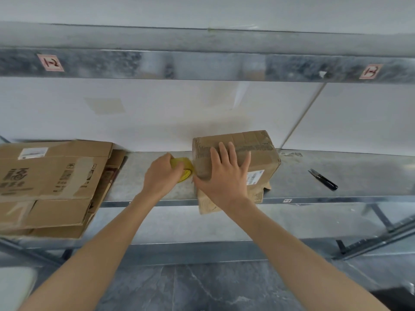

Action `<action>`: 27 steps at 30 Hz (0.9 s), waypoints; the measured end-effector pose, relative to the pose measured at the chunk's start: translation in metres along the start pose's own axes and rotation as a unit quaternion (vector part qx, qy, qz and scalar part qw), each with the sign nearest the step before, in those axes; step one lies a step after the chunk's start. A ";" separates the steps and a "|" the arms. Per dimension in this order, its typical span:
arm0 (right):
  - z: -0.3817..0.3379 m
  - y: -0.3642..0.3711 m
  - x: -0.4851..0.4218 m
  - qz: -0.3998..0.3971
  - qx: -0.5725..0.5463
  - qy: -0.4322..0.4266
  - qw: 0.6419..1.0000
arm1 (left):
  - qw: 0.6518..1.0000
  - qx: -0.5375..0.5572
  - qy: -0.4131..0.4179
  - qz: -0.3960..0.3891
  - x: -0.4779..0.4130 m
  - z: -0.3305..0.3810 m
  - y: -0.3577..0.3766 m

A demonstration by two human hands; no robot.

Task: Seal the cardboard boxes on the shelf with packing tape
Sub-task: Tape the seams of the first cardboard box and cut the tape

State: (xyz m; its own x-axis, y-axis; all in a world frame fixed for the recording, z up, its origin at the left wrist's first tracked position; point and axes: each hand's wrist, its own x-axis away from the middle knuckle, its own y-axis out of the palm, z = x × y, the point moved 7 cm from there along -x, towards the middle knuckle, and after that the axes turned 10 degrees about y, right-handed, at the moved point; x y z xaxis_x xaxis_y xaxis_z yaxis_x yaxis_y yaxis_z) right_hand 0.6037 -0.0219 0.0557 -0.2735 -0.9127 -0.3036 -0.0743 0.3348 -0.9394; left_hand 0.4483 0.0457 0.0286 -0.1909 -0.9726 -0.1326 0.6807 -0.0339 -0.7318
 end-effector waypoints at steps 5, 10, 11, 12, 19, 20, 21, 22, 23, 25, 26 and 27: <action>0.032 0.000 -0.006 -0.076 -0.011 -0.071 0.995 | 0.991 0.106 -0.026 -0.082 0.018 0.013 0.020; 0.074 -0.004 -0.011 -0.105 0.008 -0.067 0.992 | 0.972 0.199 -0.034 -0.118 0.042 0.040 0.055; 0.078 -0.004 -0.013 -0.110 0.015 -0.069 0.991 | 0.967 0.218 -0.041 -0.122 0.045 0.046 0.061; 0.081 -0.005 -0.013 -0.112 0.024 -0.075 0.991 | 0.962 0.238 -0.050 -0.125 0.048 0.051 0.067; 0.120 -0.014 -0.020 -0.153 -0.017 -0.115 0.981 | 0.921 0.343 -0.111 -0.147 0.072 0.086 0.101; 0.128 -0.015 -0.021 -0.169 -0.024 -0.119 0.978 | 0.916 0.354 -0.109 -0.152 0.075 0.094 0.108; 0.136 -0.016 -0.021 -0.182 -0.029 -0.124 0.975 | 0.914 0.361 -0.101 -0.157 0.079 0.102 0.116; 0.144 -0.017 -0.020 -0.193 -0.033 -0.130 0.972 | 0.910 0.371 -0.091 -0.160 0.083 0.112 0.123; 0.150 -0.017 -0.020 -0.202 -0.034 -0.136 0.969 | 0.906 0.382 -0.084 -0.162 0.086 0.120 0.131; 0.161 -0.017 -0.018 -0.212 -0.034 -0.146 0.966 | 0.896 0.401 -0.087 -0.167 0.092 0.133 0.144; 0.166 -0.016 -0.018 -0.215 -0.035 -0.149 0.965 | 0.894 0.405 -0.092 -0.169 0.095 0.138 0.150; 0.171 -0.016 -0.018 -0.217 -0.037 -0.151 0.964 | 0.893 0.407 -0.095 -0.170 0.097 0.143 0.156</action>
State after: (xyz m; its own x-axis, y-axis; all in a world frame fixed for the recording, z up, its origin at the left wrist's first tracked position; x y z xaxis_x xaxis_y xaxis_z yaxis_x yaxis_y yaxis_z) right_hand 0.7742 -0.0511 0.0485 0.0893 -0.9934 0.0727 -0.1905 -0.0886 -0.9777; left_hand 0.6372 -0.0867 -0.0024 -0.4130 -0.8935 0.1765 0.9095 -0.4147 0.0290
